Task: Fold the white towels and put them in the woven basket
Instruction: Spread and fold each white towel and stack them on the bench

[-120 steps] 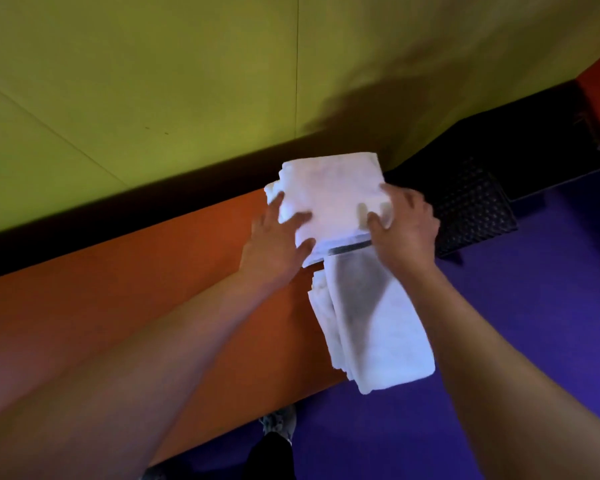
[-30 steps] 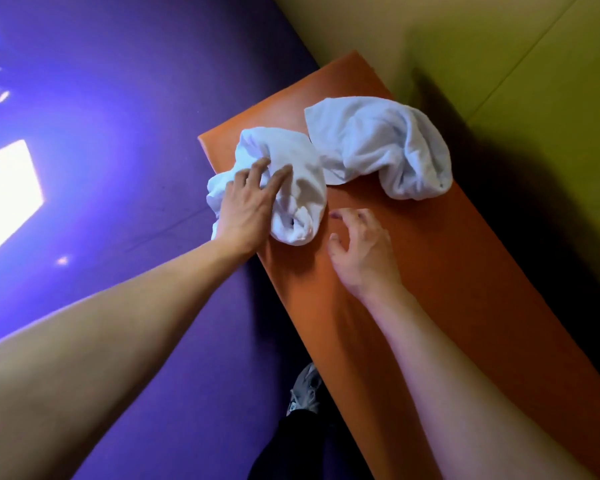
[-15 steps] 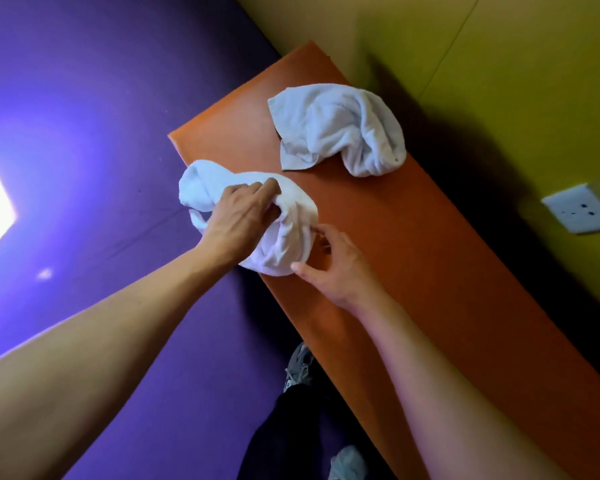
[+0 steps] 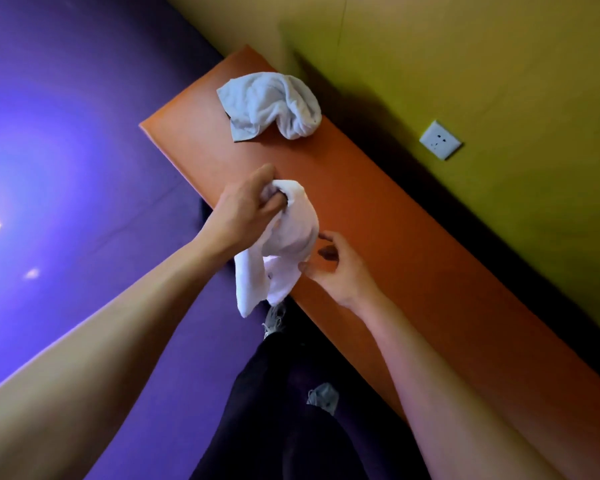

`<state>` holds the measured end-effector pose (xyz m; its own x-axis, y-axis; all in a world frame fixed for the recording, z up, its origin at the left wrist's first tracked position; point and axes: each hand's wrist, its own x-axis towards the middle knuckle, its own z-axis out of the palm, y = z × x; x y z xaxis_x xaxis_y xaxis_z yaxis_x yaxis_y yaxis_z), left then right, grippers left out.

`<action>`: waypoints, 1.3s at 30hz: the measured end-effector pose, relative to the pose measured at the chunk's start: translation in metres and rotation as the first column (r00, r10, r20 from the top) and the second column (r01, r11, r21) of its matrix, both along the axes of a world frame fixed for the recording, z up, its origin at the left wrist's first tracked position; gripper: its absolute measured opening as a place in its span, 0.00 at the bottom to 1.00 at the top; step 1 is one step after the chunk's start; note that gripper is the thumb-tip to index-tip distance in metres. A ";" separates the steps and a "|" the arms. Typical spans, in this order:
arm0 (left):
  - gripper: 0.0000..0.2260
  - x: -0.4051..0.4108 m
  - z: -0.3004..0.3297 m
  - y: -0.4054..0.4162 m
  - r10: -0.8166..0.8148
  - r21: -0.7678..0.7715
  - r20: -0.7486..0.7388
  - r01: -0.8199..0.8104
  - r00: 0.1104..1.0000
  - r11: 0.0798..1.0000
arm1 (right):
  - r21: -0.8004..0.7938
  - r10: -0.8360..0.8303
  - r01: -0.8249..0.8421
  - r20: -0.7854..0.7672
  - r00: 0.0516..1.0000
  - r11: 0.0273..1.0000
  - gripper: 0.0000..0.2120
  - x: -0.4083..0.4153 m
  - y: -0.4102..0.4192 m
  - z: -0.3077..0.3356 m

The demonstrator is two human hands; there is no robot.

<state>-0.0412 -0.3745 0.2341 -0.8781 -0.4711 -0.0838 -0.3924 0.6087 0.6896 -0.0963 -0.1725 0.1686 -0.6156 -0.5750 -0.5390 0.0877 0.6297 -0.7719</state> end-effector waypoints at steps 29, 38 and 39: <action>0.19 0.039 0.204 0.195 -0.389 -0.318 -0.115 0.337 0.914 0.886 | 0.035 -0.062 0.112 -0.655 0.754 0.993 0.10 0.013 0.292 0.249; 0.12 0.008 0.221 0.193 -0.377 -0.389 -0.256 0.262 0.890 0.883 | 0.182 -0.095 0.176 -0.385 0.918 0.967 0.12 0.004 0.355 0.235; 0.12 0.003 0.220 0.190 -0.352 -0.385 -0.258 0.238 0.900 0.892 | 0.115 -0.145 0.196 -0.350 0.925 0.974 0.13 0.006 0.358 0.237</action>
